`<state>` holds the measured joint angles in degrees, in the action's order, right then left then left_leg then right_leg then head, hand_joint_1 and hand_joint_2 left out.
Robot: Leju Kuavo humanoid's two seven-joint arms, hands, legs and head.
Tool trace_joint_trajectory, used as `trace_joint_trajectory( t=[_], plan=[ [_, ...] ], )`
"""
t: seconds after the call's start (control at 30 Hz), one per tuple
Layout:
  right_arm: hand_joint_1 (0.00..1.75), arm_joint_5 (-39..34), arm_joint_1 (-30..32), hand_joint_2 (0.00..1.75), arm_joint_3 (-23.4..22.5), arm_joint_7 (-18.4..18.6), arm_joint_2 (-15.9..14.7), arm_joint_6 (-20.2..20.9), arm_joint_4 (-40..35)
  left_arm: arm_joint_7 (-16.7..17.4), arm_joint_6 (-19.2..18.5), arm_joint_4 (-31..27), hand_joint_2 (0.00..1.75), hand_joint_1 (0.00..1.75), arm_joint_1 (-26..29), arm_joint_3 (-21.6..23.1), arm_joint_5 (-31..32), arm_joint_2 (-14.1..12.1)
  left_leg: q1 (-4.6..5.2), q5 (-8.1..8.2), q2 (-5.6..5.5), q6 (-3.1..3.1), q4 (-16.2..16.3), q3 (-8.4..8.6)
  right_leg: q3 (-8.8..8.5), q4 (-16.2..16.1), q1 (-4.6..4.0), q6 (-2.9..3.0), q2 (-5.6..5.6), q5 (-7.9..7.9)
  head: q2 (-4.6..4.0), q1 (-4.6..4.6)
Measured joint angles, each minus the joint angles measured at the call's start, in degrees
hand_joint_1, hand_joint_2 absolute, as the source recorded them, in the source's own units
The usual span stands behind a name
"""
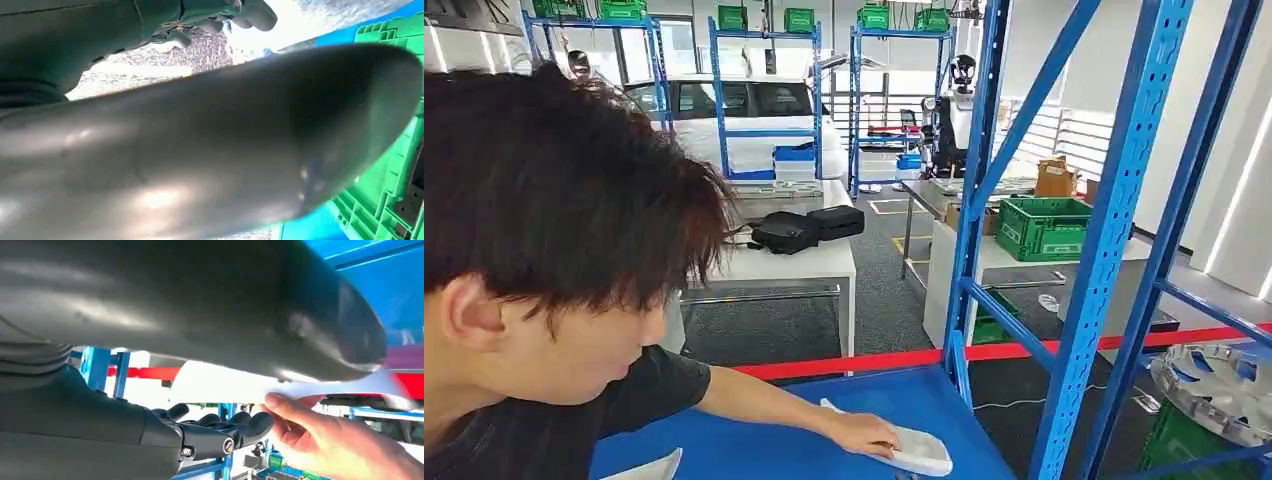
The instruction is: Take the parts from the cabinet and place them on the table.
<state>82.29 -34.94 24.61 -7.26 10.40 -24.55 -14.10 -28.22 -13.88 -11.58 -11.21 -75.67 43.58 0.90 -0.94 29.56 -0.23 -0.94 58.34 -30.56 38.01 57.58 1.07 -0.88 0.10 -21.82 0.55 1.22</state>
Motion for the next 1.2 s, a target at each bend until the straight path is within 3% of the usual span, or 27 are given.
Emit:
trace_joint_trajectory(
  t=[0.3,1.2],
  plan=[
    [0.00,0.1,0.0,0.00,0.0,-0.3,0.0,0.0,0.0,-0.1,0.5,0.0,0.00,0.00,0.0,0.0,0.0,0.0,-0.06,-0.23,0.01,-0.40,0.0,-0.28,0.38,0.3,-0.08,0.03,0.03,0.00,0.00,0.00],
    [0.00,-0.3,0.0,0.00,0.0,0.0,0.0,-0.1,0.0,0.7,0.7,0.0,0.00,0.00,-0.2,0.0,0.5,0.1,-0.14,-0.30,0.01,-0.50,0.0,-0.37,0.59,0.4,-0.11,0.12,0.03,0.01,0.00,0.00]
  ],
)
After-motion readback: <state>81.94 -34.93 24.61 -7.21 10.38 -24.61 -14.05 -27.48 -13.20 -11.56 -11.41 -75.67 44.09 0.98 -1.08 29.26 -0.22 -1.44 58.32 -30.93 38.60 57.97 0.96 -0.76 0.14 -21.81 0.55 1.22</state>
